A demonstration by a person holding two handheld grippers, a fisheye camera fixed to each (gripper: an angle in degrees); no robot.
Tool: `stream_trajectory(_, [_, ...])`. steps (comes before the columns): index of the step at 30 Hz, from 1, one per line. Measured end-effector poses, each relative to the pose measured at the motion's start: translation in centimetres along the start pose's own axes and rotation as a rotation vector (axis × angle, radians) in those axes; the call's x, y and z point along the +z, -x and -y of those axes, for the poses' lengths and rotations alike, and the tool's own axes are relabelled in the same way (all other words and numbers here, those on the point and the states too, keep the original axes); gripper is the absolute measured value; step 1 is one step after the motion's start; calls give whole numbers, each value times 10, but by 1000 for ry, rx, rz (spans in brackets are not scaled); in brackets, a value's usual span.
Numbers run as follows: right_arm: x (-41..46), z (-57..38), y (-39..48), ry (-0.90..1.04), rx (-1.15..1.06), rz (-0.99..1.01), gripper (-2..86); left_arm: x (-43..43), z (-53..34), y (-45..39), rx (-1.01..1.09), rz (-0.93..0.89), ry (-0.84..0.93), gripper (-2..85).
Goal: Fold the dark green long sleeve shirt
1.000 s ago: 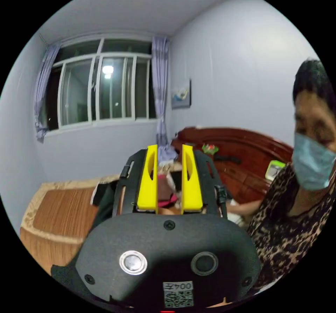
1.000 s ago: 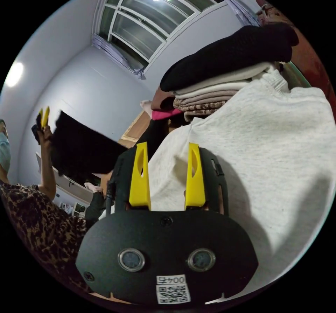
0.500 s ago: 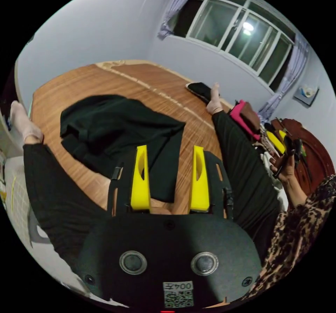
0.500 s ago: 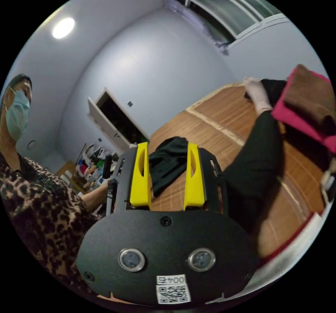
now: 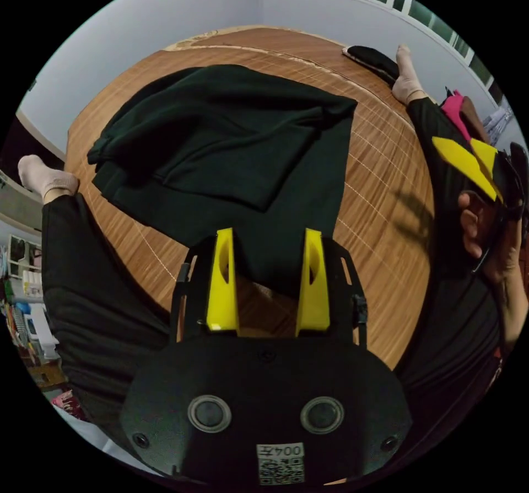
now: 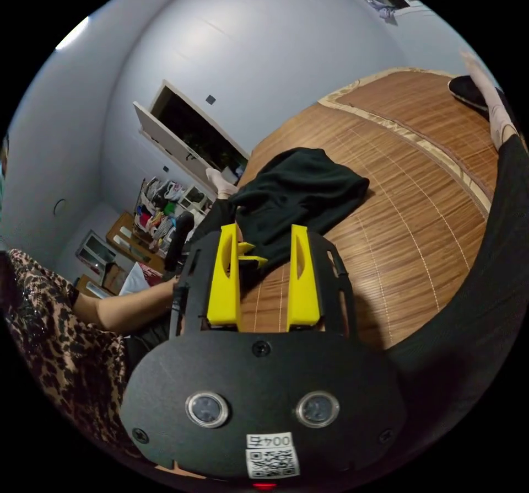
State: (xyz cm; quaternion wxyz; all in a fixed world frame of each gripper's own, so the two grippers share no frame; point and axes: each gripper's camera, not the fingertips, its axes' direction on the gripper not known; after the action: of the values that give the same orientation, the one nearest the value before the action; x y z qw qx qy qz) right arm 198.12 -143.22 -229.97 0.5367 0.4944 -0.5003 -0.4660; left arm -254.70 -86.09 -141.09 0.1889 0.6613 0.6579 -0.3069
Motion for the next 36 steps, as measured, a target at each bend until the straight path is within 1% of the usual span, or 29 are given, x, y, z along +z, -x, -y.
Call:
stream_trajectory(1, [6, 3, -11, 11, 17, 23, 136, -10, -2, 4, -18, -3, -29, 92])
stream_trajectory(2, [9, 4, -16, 20, 25, 36, 135, -16, -3, 8, -26, -12, -45, 81])
stream_trajectory(3, [17, 7, -27, 49, 43, 71, 134, -30, -6, 15, -46, -59, -87, 59])
stream_trajectory(4, [27, 11, -40, 93, 79, 117, 133, -51, -13, 23, -71, -129, -169, 49])
stream_trajectory(5, [32, 13, -47, 117, 103, 140, 133, -62, -16, 27, -80, -172, -212, 44])
stream_trajectory(7, [54, 17, -78, 198, 204, 247, 134, -102, -24, 31, -61, -311, -319, 34])
stream_trajectory(10, [73, 20, -115, 237, 329, 348, 141, -133, -31, 18, -7, -386, -351, 29])
stream_trajectory(14, [88, 25, -141, 249, 372, 356, 149, -154, -36, 7, 2, -482, -357, 27])
stream_trajectory(16, [99, 28, -152, 292, 372, 351, 135, -169, -32, 2, 41, -528, -365, 28])
stream_trajectory(17, [103, 28, -154, 307, 375, 354, 125, -173, -31, 2, 44, -527, -362, 28])
stream_trajectory(20, [113, 31, -179, 343, 455, 479, 67, -190, -26, 2, 74, -522, -367, 33])
stream_trajectory(21, [116, 31, -186, 351, 477, 478, 56, -196, -25, 5, 73, -527, -370, 36])
stream_trajectory(23, [118, 35, -189, 350, 450, 457, 44, -206, -21, 9, 86, -529, -363, 43])
stream_trajectory(26, [112, 41, -193, 284, 398, 435, 34, -228, -13, 21, 109, -540, -369, 61])
stream_trajectory(28, [98, 46, -194, 181, 344, 396, 27, -251, -7, 43, 72, -546, -410, 76])
stream_trajectory(29, [95, 47, -194, 163, 331, 375, 25, -257, -4, 50, 54, -540, -419, 80])
stream_trajectory(32, [75, 52, -185, 59, 252, 211, 18, -283, 7, 102, -100, -428, -437, 95])
stream_trajectory(34, [66, 53, -181, 4, 228, 125, 14, -293, 19, 155, -318, -289, -376, 108])
stream_trajectory(36, [61, 52, -180, -41, 226, 70, 11, -296, 30, 195, -481, -227, -328, 125])
